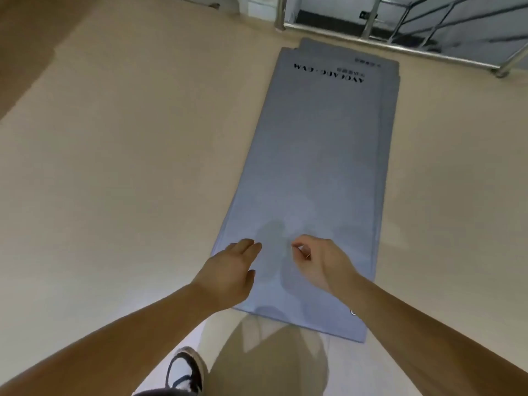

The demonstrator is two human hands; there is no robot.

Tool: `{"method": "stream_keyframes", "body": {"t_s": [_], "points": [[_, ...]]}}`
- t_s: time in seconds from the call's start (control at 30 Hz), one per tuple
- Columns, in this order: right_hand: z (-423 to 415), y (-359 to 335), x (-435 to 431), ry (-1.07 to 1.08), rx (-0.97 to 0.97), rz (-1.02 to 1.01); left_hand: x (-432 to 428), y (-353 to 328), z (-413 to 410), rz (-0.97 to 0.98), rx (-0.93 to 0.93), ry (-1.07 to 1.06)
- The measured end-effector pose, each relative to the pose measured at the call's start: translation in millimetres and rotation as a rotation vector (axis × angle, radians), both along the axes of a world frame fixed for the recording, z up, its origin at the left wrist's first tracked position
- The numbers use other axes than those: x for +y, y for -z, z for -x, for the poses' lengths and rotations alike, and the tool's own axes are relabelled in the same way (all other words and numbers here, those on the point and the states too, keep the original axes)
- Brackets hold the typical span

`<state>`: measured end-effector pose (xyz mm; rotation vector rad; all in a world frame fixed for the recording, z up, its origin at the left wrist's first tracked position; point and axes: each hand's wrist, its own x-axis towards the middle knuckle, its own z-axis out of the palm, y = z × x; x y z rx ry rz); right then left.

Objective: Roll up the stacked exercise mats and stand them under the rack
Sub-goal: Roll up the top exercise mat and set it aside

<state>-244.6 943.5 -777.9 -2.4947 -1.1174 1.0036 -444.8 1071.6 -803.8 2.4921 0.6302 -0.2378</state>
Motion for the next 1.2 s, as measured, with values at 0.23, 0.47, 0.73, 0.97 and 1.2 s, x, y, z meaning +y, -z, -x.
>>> {"method": "stream_keyframes", "body": {"t_s": [0.23,0.47,0.73,0.97,1.2], "points": [[3.3,210.6,-43.3,-0.062,0.065,0.076,15.3,214.6,-8.0,-0.117,0.109,0.320],[4.8,335.0,-56.8,-0.223,0.005,0.132,-13.5,352.3,-4.2,-0.140,0.342,0.588],[31.3,376.6,-94.1,-0.155,0.051,0.135,-34.6,390.1,24.2,-0.376,0.272,0.677],[30.1,386.5,-94.9,-0.117,0.127,0.178,-41.9,396.2,34.6,-0.388,0.298,0.752],[18.1,334.9,-93.9,-0.391,0.110,0.213,0.2,330.3,28.2,-0.210,0.044,0.703]]}}
